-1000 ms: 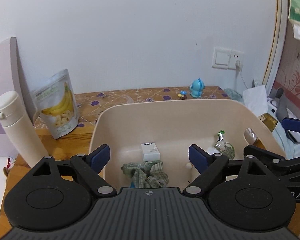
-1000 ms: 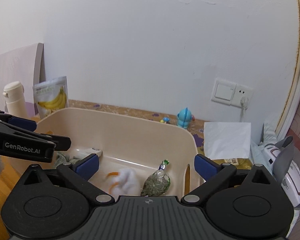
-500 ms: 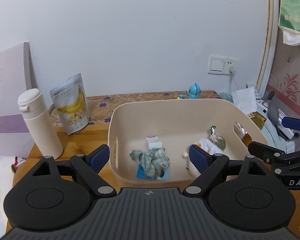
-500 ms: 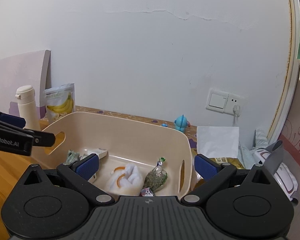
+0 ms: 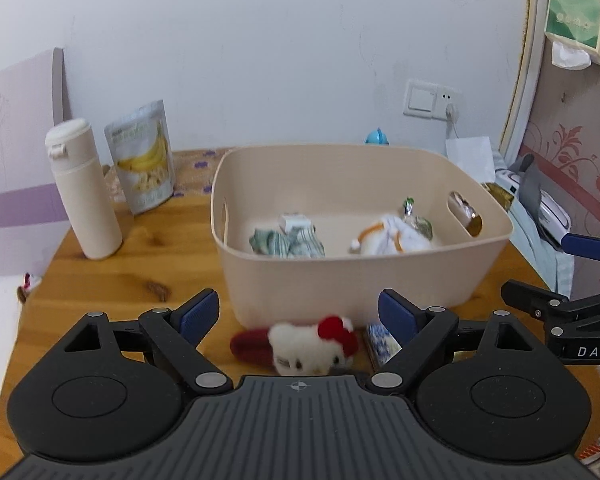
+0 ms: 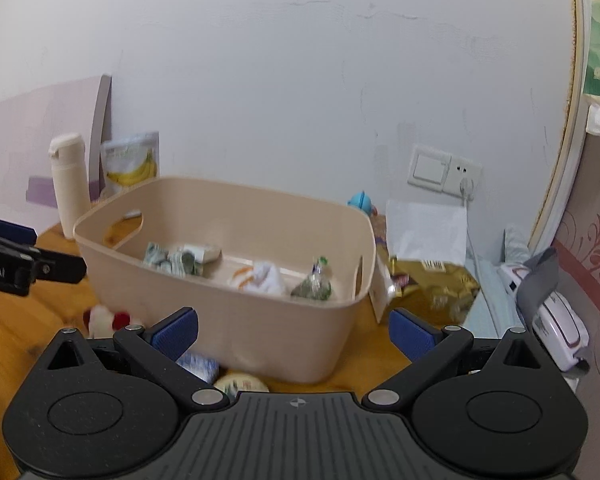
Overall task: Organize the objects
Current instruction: 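Withdraw both tools from the bin toward the remaining table items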
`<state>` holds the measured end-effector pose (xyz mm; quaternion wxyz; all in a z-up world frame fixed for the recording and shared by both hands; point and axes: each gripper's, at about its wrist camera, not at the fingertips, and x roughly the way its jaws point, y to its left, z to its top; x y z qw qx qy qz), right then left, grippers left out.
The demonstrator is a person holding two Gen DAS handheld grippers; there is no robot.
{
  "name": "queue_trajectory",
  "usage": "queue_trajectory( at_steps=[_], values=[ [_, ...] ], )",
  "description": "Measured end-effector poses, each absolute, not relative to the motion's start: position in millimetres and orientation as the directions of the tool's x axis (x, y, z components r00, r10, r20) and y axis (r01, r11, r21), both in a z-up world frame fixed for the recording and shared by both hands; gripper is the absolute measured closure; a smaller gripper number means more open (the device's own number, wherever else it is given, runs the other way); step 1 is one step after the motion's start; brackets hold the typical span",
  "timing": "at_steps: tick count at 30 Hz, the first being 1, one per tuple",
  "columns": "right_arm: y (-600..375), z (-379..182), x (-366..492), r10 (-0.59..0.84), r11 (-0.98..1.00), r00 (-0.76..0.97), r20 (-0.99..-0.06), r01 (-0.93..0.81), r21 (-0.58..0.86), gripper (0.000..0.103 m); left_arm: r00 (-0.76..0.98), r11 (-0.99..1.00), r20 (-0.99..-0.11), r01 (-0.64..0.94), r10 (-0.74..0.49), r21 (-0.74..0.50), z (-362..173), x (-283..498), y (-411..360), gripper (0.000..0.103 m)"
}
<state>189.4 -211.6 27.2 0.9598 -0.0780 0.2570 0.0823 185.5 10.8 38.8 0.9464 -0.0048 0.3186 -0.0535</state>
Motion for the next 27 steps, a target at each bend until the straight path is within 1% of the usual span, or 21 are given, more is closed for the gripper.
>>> queue_trajectory(
  at_steps=[7,16,27],
  values=[
    [-216,13,175,0.104,0.974,0.838,-0.536,-0.195,-0.116,0.000,0.764,0.992,-0.634,0.121,-0.117,-0.038,15,169,9,0.015],
    [-215,-21,165,0.098,0.975,0.790,-0.606,-0.198,-0.100,0.000,0.710,0.989,-0.691,0.133,-0.137,-0.060,-22,159,7,0.015],
    [-216,-52,168,0.081,0.979,0.746,-0.661,-0.183,-0.085,0.000,0.686,0.987,-0.713,0.151,-0.143,-0.053,-46,159,-6,0.015]
  ],
)
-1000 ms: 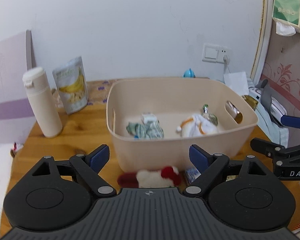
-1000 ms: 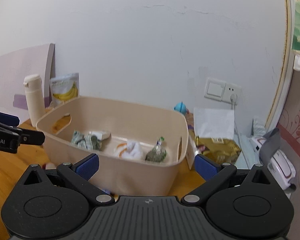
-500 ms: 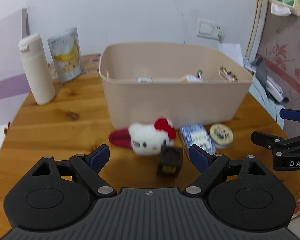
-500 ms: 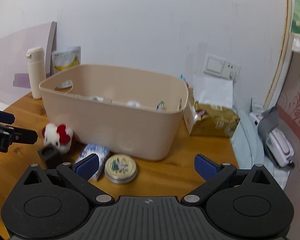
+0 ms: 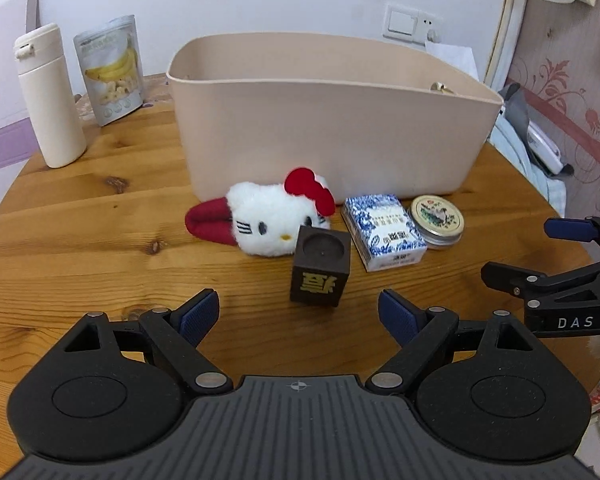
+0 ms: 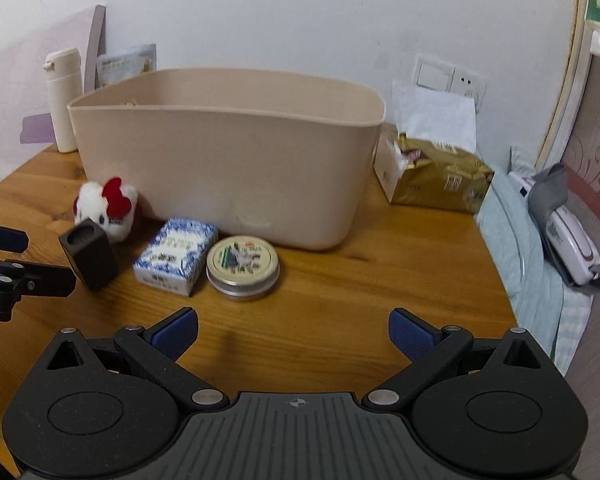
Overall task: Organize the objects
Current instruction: 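Withdraw both tools from the bin toward the remaining table items, then grasp the dark cube box with left tool while right tool grasps the round tin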
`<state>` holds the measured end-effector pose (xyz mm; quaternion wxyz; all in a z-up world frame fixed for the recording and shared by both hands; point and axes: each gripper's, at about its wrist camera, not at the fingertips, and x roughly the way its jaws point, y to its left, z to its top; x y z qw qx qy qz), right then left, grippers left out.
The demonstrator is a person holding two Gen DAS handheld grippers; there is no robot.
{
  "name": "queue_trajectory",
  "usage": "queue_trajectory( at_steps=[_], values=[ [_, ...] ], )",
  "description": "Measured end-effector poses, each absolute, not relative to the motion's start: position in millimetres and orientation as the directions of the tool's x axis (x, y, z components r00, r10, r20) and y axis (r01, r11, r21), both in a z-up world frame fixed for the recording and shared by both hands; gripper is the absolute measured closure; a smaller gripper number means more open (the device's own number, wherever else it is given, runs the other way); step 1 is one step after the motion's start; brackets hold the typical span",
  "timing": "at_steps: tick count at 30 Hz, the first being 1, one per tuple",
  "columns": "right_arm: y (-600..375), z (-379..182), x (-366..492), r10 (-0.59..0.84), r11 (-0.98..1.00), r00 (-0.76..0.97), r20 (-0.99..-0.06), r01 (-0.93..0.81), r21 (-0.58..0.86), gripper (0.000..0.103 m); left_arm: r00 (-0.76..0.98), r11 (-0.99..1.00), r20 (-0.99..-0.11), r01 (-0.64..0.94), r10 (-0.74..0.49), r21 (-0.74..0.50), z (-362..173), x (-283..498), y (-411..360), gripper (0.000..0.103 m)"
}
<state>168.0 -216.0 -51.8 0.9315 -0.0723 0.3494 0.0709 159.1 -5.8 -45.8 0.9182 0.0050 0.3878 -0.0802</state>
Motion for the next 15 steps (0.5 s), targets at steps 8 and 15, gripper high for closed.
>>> queue_trajectory(
  at_steps=[8,15],
  values=[
    [-215,-68,176,0.073,0.979,0.720,-0.690,-0.183,-0.087,0.000,0.677,0.988,-0.724,0.151,-0.134,-0.041,-56,167,-12,0.015],
    [-210,-78,186,0.083,0.978,0.708,-0.702,-0.195,-0.080,0.000,0.665,0.988,-0.735,0.150,-0.131,-0.041,-64,178,-12,0.015]
  ],
)
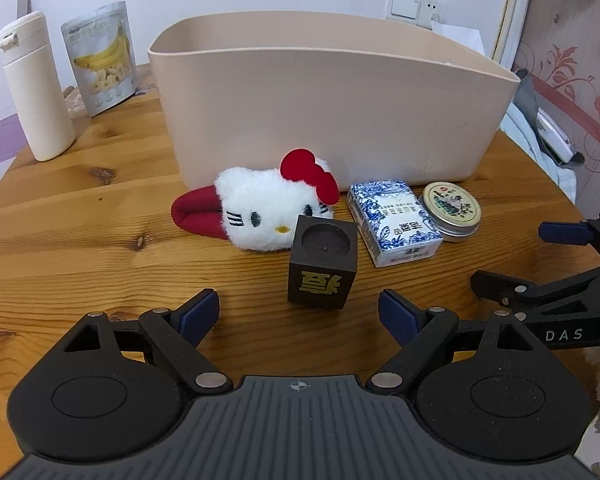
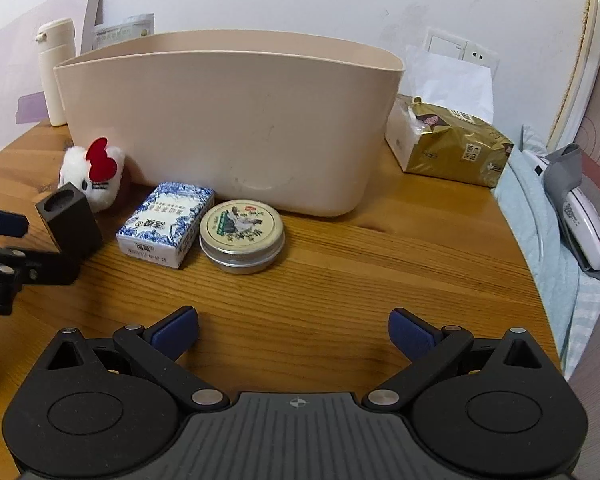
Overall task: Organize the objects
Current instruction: 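Grasp the dark cube box with left tool while right tool grasps the round tin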
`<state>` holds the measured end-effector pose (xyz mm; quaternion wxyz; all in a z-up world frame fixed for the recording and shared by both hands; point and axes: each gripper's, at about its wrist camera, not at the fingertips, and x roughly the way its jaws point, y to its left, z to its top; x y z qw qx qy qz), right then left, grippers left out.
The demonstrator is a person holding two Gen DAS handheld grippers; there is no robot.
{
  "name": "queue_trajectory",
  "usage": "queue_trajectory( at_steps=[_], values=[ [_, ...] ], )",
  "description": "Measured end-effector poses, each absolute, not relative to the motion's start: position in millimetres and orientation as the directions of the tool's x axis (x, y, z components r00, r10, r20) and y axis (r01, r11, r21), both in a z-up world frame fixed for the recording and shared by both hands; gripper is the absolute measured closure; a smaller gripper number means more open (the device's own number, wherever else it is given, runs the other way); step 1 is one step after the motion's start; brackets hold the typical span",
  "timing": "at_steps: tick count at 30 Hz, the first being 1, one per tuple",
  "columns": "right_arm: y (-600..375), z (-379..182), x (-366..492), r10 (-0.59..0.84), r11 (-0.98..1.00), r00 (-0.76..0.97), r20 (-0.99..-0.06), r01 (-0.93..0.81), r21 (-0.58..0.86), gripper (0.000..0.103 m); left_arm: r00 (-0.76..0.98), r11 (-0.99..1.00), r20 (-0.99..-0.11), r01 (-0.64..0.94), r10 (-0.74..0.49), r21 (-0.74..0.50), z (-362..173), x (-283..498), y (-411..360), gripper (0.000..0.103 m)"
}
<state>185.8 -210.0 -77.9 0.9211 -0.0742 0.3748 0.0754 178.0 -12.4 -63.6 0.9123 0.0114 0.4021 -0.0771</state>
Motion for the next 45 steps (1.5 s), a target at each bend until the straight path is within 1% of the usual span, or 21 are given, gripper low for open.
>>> queue_trajectory(
  at_steps=[4,12,21,26,29,31,33,34,35,36,37,39,40,45],
  values=[
    [-210,-79,193,0.096,0.979,0.708,-0.700,-0.193,-0.061,0.000,0.658,0.988,-0.742,0.148,-0.130,-0.042,-68,184,-11,0.015],
    [-213,-83,208,0.127,0.983,0.707,-0.696,-0.184,-0.007,0.000,0.680,0.991,-0.726,0.135,-0.100,-0.010,-72,189,-15,0.015],
    [-205,-85,226,0.124,0.984,0.715,-0.688,-0.179,-0.008,0.000,0.701,0.994,-0.709,0.109,-0.072,0.006,-74,194,-17,0.015],
    [-199,-85,233,0.130,0.983,0.720,-0.682,-0.184,-0.006,0.000,0.715,0.994,-0.696,0.107,-0.072,0.007,-73,195,-17,0.025],
    [-196,-84,235,0.145,0.982,0.721,-0.677,-0.191,0.007,0.007,0.719,0.994,-0.691,0.114,-0.078,0.007,-71,195,-16,0.036],
    [-194,-83,234,0.152,0.980,0.726,-0.671,-0.199,0.007,0.013,0.720,0.993,-0.689,0.116,-0.080,0.005,-70,195,-16,0.047],
    [-191,-82,233,0.160,0.978,0.731,-0.664,-0.208,0.007,0.023,0.720,0.993,-0.689,0.119,-0.083,0.004,-69,195,-16,0.053],
    [-190,-81,232,0.164,0.977,0.732,-0.661,-0.212,0.008,0.026,0.720,0.993,-0.689,0.122,-0.085,0.004,-69,194,-16,0.057],
    [-189,-81,231,0.169,0.976,0.734,-0.658,-0.217,0.008,0.031,0.720,0.992,-0.689,0.127,-0.089,0.005,-68,193,-16,0.059],
    [-187,-80,230,0.174,0.975,0.735,-0.656,-0.223,0.008,0.037,0.719,0.991,-0.689,0.133,-0.094,0.004,-68,193,-16,0.065],
    [-186,-79,229,0.177,0.974,0.735,-0.654,-0.228,0.007,0.039,0.717,0.990,-0.690,0.140,-0.099,0.003,-67,192,-17,0.071],
    [-183,-78,227,0.181,0.972,0.736,-0.653,-0.236,0.003,0.050,0.714,0.989,-0.693,0.147,-0.102,0.005,-67,191,-16,0.071],
    [-180,-77,226,0.180,0.971,0.735,-0.654,-0.238,0.000,0.051,0.713,0.989,-0.693,0.147,-0.104,0.003,-67,190,-16,0.071],
    [-179,-75,223,0.176,0.973,0.732,-0.658,-0.229,0.006,0.051,0.709,0.989,-0.697,0.146,-0.108,-0.004,-66,185,-11,0.071]
  ],
)
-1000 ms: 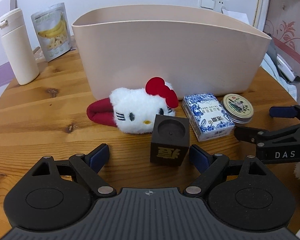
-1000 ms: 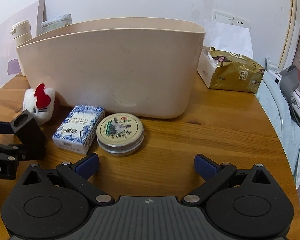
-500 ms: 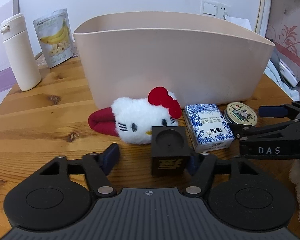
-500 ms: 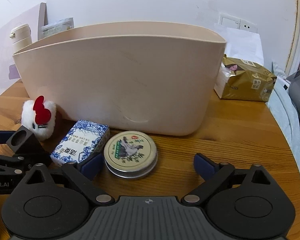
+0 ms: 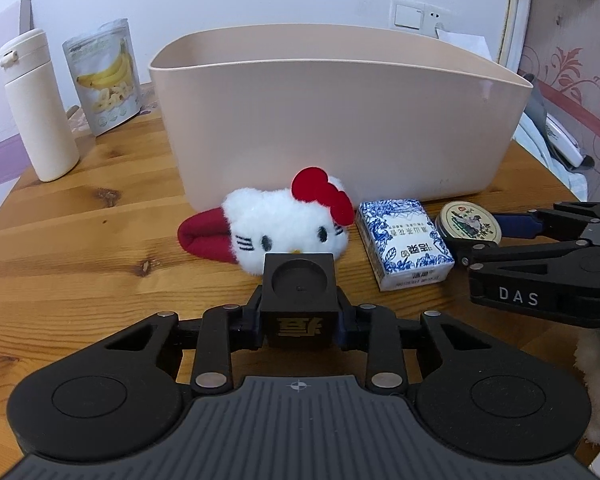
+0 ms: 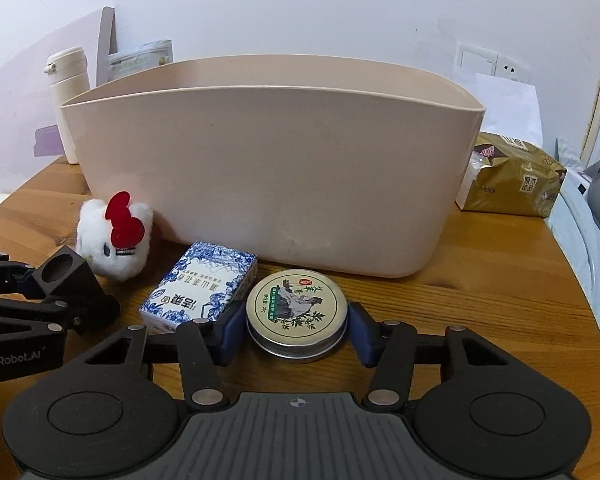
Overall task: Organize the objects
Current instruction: 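Grasp the dark cube box with left tool while right tool grasps the round tin, then lift both held items over the bin and open both tools to release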
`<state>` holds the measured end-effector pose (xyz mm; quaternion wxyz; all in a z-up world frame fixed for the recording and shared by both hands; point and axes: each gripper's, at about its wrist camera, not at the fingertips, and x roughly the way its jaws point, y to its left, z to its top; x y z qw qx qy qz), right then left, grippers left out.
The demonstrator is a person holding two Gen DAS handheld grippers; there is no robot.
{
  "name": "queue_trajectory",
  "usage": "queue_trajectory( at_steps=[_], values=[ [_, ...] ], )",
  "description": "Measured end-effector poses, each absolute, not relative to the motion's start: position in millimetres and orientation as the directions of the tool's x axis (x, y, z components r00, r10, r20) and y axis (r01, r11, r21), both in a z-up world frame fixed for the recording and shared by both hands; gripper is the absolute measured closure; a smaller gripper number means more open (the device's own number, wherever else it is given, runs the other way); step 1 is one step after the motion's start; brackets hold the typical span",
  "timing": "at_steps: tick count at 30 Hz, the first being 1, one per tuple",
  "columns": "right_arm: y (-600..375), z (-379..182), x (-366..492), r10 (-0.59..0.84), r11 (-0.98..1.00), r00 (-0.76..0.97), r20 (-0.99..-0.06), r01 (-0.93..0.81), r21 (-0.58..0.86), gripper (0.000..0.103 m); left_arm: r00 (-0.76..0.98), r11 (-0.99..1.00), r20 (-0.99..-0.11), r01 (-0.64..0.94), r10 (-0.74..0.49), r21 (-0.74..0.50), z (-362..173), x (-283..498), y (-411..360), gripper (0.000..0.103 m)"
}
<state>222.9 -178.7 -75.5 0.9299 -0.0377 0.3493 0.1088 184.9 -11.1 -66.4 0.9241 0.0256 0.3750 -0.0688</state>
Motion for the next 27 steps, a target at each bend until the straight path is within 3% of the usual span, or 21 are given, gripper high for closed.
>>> queue_trajectory(
  at_steps=[16,27],
  values=[
    [-192,-65,184,0.187,0.980,0.734,-0.653,-0.189,0.068,0.051,0.768,0.989,-0.633,0.144,-0.099,0.020,-39,157,-3,0.071],
    [-201,-12,158,0.180,0.982,0.817,-0.547,-0.179,0.057,0.051,0.829,0.992,-0.550,0.126,-0.102,0.006,0,144,7,0.071]
  ],
)
